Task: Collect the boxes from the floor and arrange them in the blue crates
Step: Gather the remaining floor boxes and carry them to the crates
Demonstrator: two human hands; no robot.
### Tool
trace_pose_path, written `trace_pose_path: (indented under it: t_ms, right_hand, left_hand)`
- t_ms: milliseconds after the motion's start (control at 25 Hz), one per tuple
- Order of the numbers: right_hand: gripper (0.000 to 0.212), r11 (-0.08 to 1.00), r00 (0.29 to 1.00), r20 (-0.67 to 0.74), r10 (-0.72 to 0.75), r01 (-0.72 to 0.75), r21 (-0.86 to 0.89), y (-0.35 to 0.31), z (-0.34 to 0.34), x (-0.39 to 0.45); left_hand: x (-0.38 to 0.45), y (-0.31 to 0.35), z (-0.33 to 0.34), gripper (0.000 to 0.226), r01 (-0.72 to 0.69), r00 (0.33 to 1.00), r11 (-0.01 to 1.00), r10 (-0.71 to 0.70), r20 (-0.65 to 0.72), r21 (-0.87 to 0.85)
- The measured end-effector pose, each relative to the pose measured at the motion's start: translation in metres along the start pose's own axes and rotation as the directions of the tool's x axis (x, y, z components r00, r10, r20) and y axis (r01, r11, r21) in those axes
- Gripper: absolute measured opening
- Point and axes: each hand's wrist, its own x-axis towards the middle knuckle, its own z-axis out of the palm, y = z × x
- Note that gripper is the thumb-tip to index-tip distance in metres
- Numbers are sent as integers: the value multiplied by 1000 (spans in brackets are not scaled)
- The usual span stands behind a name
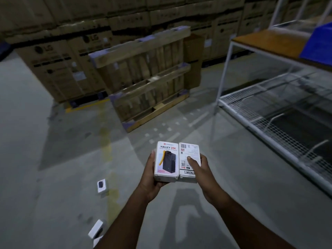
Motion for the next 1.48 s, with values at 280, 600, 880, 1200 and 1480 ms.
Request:
trace_pose_path:
  t_ms: [280,600,880,1200,1480]
  right_hand:
    - [39,997,984,-172,-51,60,44,-45,-150,40]
    - [34,988,919,-388,-76,122,97,-83,-287,69]
    - [51,970,849,-520,-96,197,142,-122,-369,123]
    - [31,949,717,-685,-132,290,121,-199,-450,231]
    - [48,926,669,-713,-211,371,73,-259,-499,312]
  left_hand:
    - [55,-12,163,58,6,984,994,-25,177,108]
    - [105,-27,321,58,-1,934,974,-79,348,225]
    - [184,-22,430,53,-18,895,960,-109,432,279]
    - [302,22,563,51,-69,803,940,-147,577,335]
    - [400,68,658,49,-93,748,928,-173,641,360]
